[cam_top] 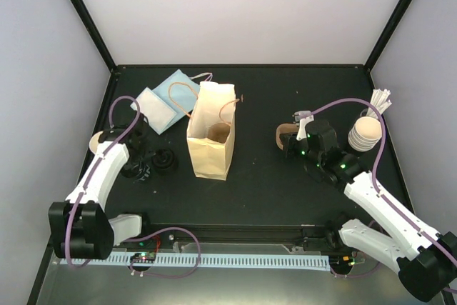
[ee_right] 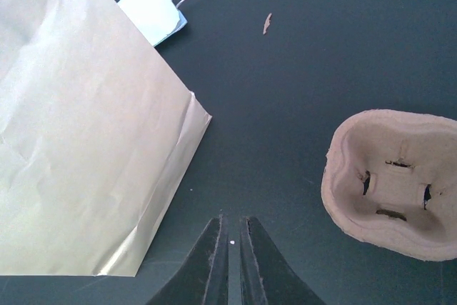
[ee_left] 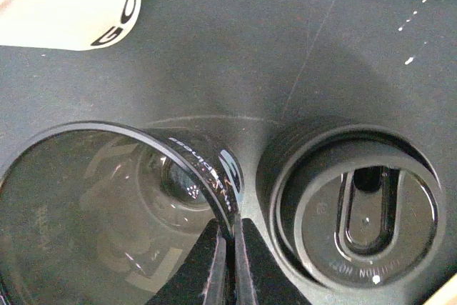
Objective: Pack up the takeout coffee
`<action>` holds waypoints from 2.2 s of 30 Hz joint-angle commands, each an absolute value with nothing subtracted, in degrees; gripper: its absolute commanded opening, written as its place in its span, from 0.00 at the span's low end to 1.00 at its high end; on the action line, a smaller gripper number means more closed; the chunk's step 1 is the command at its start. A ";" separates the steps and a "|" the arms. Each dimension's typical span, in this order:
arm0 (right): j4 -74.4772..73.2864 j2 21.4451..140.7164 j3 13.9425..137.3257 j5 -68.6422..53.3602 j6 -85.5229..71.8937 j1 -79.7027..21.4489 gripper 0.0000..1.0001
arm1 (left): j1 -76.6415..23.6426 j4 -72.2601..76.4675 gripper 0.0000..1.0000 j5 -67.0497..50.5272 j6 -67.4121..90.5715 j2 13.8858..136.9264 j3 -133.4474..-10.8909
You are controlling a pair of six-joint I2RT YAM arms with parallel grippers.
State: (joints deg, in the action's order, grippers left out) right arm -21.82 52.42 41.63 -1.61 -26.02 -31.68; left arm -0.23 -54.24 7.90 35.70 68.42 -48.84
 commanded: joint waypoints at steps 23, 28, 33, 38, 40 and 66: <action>-16.58 61.33 41.16 -11.74 -28.51 -31.32 0.11 | -15.56 -67.73 0.02 -7.52 43.63 40.61 -54.54; -15.57 66.88 41.52 -17.14 -29.07 -31.40 0.11 | -28.41 -67.64 0.02 -1.71 48.89 42.84 -54.72; -16.40 71.44 42.54 -18.77 -28.68 -31.37 0.10 | -38.20 -71.05 0.02 3.22 52.30 46.79 -56.29; -15.54 73.36 42.36 -19.50 -28.78 -31.38 0.10 | -49.28 -65.62 0.02 2.70 54.61 48.89 -54.26; -15.15 73.34 42.29 -19.52 -28.80 -31.33 0.10 | -52.95 -64.43 0.02 4.09 54.69 50.26 -54.52; -16.42 70.09 41.50 -16.27 -27.76 -31.38 0.10 | -67.77 -54.50 0.05 14.77 53.72 74.96 -55.35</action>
State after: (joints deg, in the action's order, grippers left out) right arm -16.58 71.57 41.65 -17.45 -28.40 -31.57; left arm -67.00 -56.49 13.50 54.81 72.88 -52.86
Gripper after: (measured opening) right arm 0.099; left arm 0.049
